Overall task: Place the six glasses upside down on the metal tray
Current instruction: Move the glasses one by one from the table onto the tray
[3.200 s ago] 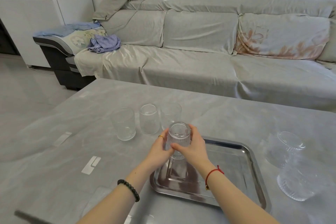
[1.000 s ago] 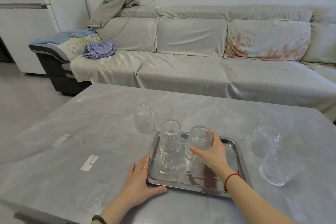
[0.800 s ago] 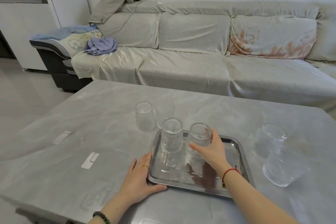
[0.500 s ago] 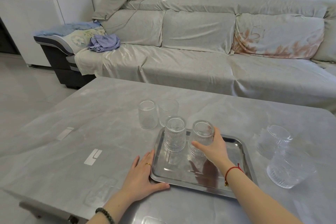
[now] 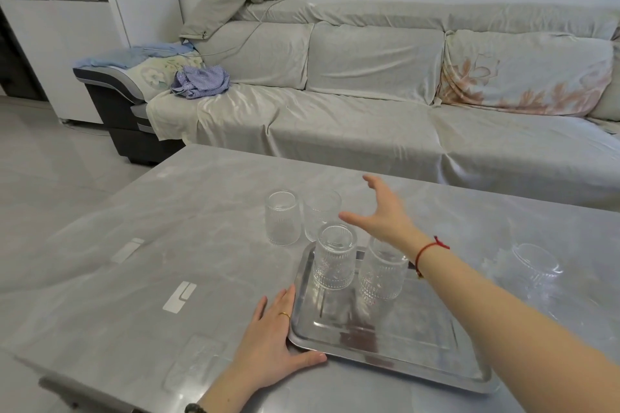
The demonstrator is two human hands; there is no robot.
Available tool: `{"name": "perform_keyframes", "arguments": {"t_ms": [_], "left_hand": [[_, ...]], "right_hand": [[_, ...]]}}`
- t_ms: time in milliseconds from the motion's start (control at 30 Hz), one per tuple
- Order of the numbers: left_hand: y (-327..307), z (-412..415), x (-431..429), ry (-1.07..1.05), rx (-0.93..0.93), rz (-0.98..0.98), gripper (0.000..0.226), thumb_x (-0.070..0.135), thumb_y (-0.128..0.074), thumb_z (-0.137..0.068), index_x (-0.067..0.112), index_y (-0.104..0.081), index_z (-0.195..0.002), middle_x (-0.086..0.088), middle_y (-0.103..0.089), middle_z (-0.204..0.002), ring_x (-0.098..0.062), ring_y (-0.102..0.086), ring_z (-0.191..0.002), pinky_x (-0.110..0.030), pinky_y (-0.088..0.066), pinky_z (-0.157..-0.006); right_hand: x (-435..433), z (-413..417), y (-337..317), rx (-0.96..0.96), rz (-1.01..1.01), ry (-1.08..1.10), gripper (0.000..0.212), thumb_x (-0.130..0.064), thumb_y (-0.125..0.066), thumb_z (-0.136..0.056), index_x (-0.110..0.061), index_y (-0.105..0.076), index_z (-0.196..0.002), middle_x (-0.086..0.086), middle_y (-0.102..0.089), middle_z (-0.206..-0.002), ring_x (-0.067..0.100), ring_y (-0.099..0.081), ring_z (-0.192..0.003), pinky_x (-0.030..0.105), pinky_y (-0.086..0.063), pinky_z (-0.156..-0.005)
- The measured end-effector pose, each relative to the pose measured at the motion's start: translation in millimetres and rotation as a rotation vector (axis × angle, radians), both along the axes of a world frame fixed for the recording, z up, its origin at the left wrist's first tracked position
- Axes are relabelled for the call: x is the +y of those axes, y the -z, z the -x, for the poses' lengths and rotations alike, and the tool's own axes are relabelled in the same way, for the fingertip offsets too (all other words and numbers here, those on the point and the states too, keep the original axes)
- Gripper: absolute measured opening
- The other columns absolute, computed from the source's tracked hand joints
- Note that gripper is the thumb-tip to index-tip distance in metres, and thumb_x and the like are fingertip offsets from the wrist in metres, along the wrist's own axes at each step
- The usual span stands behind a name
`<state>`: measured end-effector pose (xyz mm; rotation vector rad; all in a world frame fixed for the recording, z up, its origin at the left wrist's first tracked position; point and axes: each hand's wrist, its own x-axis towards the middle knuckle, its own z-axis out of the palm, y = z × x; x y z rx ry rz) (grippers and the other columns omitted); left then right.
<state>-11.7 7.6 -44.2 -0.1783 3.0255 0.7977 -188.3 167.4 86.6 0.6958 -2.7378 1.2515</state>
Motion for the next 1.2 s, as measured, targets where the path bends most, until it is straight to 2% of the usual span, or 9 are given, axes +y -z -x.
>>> {"name": "perform_keyframes", "arguments": {"t_ms": [100,233,467,633,800,900,1000,1100,1200], "left_hand": [[-1,0,1,-0.040,-0.027,-0.035,0.136,0.095,-0.041,-0.035,0.027,0.011,-0.141,0.015,-0.005,-0.154,0.010,0.017,-0.121,-0.023,0.010,-0.110],[-5,1,1,-0.082,-0.099,-0.066,0.141,0.095,-0.044,-0.029,0.031,0.014,-0.140,0.017,0.000,-0.154,-0.004,0.012,-0.135,-0.029,0.004,-0.112],[-9,3,0,-0.048,-0.119,-0.056,0.136,0.091,-0.049,-0.035,0.030,0.015,-0.140,0.018,0.001,-0.154,0.008,0.019,-0.116,-0.025,0.010,-0.106],[-4,1,0,-0.042,-0.057,-0.030,0.137,0.095,-0.042,-0.033,0.029,0.012,-0.141,0.017,-0.004,-0.154,0.014,0.017,-0.113,-0.023,0.011,-0.106],[-3,0,2,-0.035,-0.004,-0.008,0.135,0.096,-0.037,-0.035,0.026,0.005,-0.142,0.013,-0.010,-0.154,0.009,0.007,-0.129,-0.024,0.010,-0.111],[-4,-1,3,-0.026,0.019,0.021,0.132,0.096,-0.036,-0.038,0.024,0.003,-0.142,0.010,-0.013,-0.155,-0.001,-0.006,-0.139,-0.025,0.009,-0.113],[-4,-3,4,-0.030,0.025,0.022,0.131,0.096,-0.036,-0.039,0.025,0.002,-0.142,0.009,-0.013,-0.155,-0.004,-0.008,-0.140,-0.026,0.008,-0.113],[-5,-3,4,-0.032,0.027,0.026,0.130,0.095,-0.037,-0.041,0.023,0.002,-0.142,0.007,-0.013,-0.155,-0.007,-0.007,-0.141,-0.027,0.006,-0.114],[-5,-3,4,-0.033,0.042,0.035,0.130,0.095,-0.036,-0.041,0.022,0.000,-0.143,0.007,-0.014,-0.155,-0.007,-0.007,-0.140,-0.026,0.007,-0.113]], "right_hand": [[-26,17,2,-0.092,-0.124,-0.053,0.091,-0.036,-0.077,-0.066,-0.015,-0.025,-0.137,0.008,-0.033,-0.146,0.023,-0.032,-0.133,0.037,-0.029,-0.108],[-55,36,14,-0.177,-0.208,-0.075,0.094,-0.033,-0.078,-0.066,-0.011,-0.022,-0.138,0.013,-0.032,-0.146,0.027,-0.033,-0.133,0.037,-0.030,-0.107],[-85,53,27,-0.190,-0.241,-0.037,0.099,-0.026,-0.081,-0.061,-0.008,-0.022,-0.138,0.015,-0.035,-0.143,0.029,-0.036,-0.130,0.037,-0.033,-0.106],[-73,36,14,0.004,0.014,0.011,0.098,-0.024,-0.080,-0.061,-0.012,-0.021,-0.138,0.015,-0.038,-0.139,0.027,-0.038,-0.127,0.039,-0.036,-0.105],[-25,7,-36,-0.027,0.561,0.155,0.095,-0.030,-0.083,-0.059,-0.022,-0.027,-0.135,0.005,-0.048,-0.123,0.019,-0.052,-0.107,0.029,-0.042,-0.088],[9,-12,-57,-0.258,1.020,0.272,0.079,-0.031,-0.076,-0.069,-0.014,-0.034,-0.133,0.009,-0.049,-0.132,0.021,-0.052,-0.115,0.036,-0.044,-0.098],[49,-30,-60,-0.650,1.345,0.169,0.048,-0.047,-0.052,-0.084,-0.011,-0.054,-0.115,0.008,-0.062,-0.113,0.021,-0.061,-0.097,0.034,-0.053,-0.083],[84,-48,-41,-0.971,1.358,0.228,0.056,-0.060,-0.044,-0.081,-0.010,-0.058,-0.101,0.013,-0.065,-0.089,0.025,-0.061,-0.083,0.038,-0.057,-0.067],[109,-63,-24,-1.115,1.227,0.209,0.043,-0.047,-0.064,-0.071,-0.006,-0.066,-0.083,0.018,-0.072,-0.074,0.031,-0.063,-0.079,0.046,-0.059,-0.053]]}}
